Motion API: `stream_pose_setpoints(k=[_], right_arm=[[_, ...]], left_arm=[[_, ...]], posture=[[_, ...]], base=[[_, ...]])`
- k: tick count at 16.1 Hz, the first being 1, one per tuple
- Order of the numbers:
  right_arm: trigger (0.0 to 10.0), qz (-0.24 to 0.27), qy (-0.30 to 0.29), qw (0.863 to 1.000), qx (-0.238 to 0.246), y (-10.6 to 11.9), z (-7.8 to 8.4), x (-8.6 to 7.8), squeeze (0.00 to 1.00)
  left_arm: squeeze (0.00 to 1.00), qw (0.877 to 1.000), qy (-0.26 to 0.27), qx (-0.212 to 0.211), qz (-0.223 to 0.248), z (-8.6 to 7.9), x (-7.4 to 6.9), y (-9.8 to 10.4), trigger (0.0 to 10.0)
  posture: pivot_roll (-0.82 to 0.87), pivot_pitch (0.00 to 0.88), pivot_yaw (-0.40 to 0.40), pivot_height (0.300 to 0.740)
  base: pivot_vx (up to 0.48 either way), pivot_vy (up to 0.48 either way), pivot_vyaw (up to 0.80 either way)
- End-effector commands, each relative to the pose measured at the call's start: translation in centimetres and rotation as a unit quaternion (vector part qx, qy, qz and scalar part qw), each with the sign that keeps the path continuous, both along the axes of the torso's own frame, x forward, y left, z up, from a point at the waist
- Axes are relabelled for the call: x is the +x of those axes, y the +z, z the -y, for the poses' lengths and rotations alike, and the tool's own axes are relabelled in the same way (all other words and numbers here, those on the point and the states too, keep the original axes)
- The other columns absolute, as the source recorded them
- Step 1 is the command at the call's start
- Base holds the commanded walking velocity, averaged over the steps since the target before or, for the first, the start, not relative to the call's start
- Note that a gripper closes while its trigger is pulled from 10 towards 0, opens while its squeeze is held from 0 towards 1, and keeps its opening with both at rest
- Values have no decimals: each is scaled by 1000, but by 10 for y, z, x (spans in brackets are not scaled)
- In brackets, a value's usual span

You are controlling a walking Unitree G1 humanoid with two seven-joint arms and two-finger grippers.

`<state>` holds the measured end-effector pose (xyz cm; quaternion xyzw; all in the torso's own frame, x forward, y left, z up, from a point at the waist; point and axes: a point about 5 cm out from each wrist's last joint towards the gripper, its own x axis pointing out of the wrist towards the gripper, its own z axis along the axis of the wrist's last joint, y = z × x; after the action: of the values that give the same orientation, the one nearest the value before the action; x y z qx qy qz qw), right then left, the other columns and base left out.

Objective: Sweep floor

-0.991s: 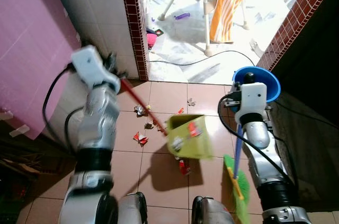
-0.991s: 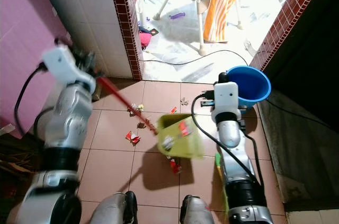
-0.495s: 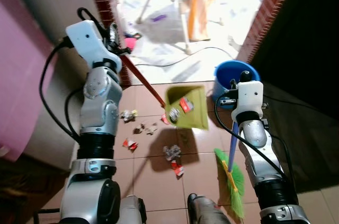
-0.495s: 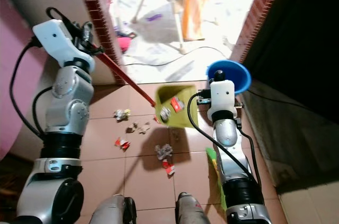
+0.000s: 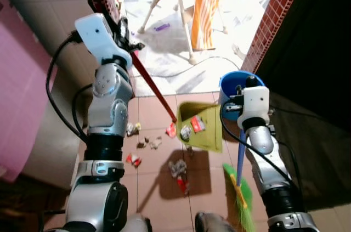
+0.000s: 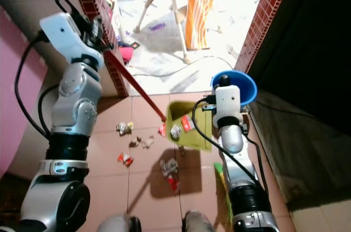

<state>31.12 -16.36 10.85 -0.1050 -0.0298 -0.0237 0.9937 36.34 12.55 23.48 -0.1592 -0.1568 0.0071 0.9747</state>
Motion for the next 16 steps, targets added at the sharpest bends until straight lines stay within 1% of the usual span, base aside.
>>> stream_pose_setpoints(k=[1, 2, 5, 7, 8, 11, 14, 16], right_arm=[[10000, 10, 6, 1000, -1, 5, -4, 3, 0], [10000, 10, 8, 1000, -2, 5, -5, 3, 0], [10000, 8, 12, 1000, -3, 3, -5, 2, 0], [10000, 5, 15, 1000, -4, 2, -6, 1, 0], [10000, 4, 18, 1000, -3, 1, -9, 1, 0], [10000, 3, 23, 1000, 2, 0, -11, 1, 0], [10000, 1, 24, 1000, 2, 0, -11, 1, 0], [10000, 1, 26, 1000, -1, 0, -11, 1, 0]], left_arm=[[0, 997, -7, -17, 73, 4, -4, 34, 10000], [0, 997, -10, -7, 78, 6, -5, 34, 10000], [0, 997, -8, -11, 78, 5, -6, 34, 10000], [0, 996, -3, -20, 86, 3, -6, 41, 10000], [0, 995, -3, -21, 95, 3, -6, 48, 10000], [0, 995, -7, -21, 102, 6, -5, 52, 10000], [0, 994, -10, -22, 102, 10, -5, 51, 10000], [0, 994, -10, -23, 102, 10, -5, 52, 10000]], posture=[[-90, 99, 49, 740], [-91, 99, 49, 740], [-90, 97, 50, 740], [-89, 95, 48, 740], [-89, 95, 48, 740], [-90, 89, 49, 740], [-91, 89, 49, 740], [-91, 88, 48, 740]], base=[[337, 0, 0], [345, 0, 0], [351, 0, 0], [354, 0, 0], [356, 0, 0], [421, 0, 0], [475, 0, -698], [471, 0, 0]])
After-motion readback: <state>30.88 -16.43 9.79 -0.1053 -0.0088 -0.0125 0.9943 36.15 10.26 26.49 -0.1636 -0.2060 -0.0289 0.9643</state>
